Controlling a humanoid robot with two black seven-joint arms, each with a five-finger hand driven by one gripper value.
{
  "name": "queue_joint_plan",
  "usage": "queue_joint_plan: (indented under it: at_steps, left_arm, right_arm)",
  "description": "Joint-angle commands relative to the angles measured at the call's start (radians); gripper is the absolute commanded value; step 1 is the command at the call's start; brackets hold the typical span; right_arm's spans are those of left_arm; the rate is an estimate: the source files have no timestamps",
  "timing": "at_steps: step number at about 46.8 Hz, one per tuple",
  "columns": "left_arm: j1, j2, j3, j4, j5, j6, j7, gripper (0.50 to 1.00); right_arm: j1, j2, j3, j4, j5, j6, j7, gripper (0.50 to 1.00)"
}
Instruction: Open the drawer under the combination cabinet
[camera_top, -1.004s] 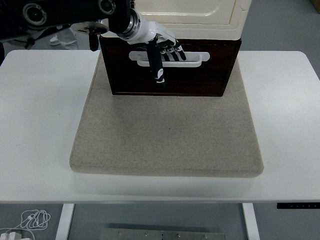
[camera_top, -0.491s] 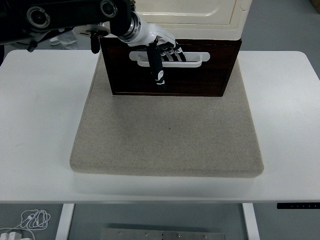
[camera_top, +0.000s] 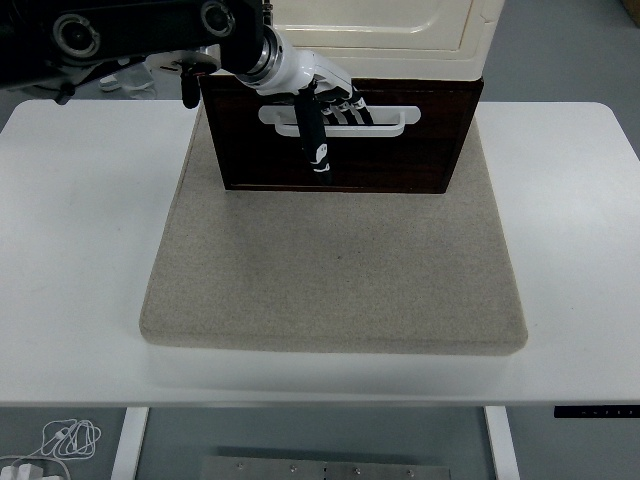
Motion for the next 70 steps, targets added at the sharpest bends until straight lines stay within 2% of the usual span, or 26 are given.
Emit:
queue_joint_plan:
  at_steps: [1, 28, 70]
  left_arm:
    - [0.001, 0.001, -0.003, -0.003, 0.000, -0.005, -0.001, 1.000]
    - [-0.012, 0.015, -0.031, -0.021, -0.006, -0.075, 0.001, 1.000]
    - [-0.028, 0.041, -0.040, -0.089, -0.012, -0.120, 0.001, 1.000]
  right_arm:
    - [0.000, 0.000, 0.000, 0.000, 0.000, 0.000, -0.001, 0.926]
    - [0.000, 0.000, 0.000, 0.000, 0.000, 0.000, -0.001, 0.926]
    - [0.000, 0.000, 0.000, 0.000, 0.000, 0.000, 0.000, 0.926]
